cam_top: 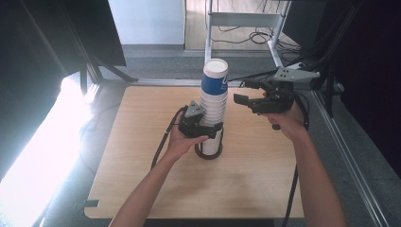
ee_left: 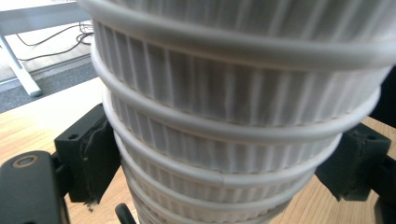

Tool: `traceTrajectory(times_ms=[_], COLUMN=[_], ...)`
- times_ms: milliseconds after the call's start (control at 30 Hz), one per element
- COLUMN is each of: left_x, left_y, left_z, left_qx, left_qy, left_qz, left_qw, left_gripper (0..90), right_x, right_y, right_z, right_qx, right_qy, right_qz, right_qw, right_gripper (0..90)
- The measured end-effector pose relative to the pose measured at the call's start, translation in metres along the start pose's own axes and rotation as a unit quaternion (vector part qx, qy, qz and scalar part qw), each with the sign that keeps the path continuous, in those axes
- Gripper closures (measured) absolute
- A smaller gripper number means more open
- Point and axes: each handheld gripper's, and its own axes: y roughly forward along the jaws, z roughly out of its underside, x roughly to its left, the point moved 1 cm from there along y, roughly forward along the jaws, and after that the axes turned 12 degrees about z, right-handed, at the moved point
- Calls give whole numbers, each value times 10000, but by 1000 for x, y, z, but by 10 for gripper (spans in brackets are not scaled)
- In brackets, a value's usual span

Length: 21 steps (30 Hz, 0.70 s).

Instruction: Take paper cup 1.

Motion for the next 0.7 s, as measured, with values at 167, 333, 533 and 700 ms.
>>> traceTrajectory(times_ms=[167, 333, 533, 700], left_x=[0, 0, 0, 0], left_y=[0, 0, 0, 0], left_z=[0, 0, 0, 0], left_qx=[-4, -1, 3, 7], left_qy=[-2, -9, -4, -6], left_qz=[5, -2, 6, 19], left_qw=[10000, 10000, 10000, 10000], left_gripper=[124, 124, 124, 124], right_x=[4, 6, 11, 15], right_y=[10, 17, 30, 38], right_z=[-11, -17, -26, -30], right_qx=[-35, -49, -36, -43], right_qy=[-25, -41, -41, -50], right_qz=[-47, -81, -235, -275], right_qw=[10000, 9999, 9997, 9996], right_gripper=[214, 209, 196, 185])
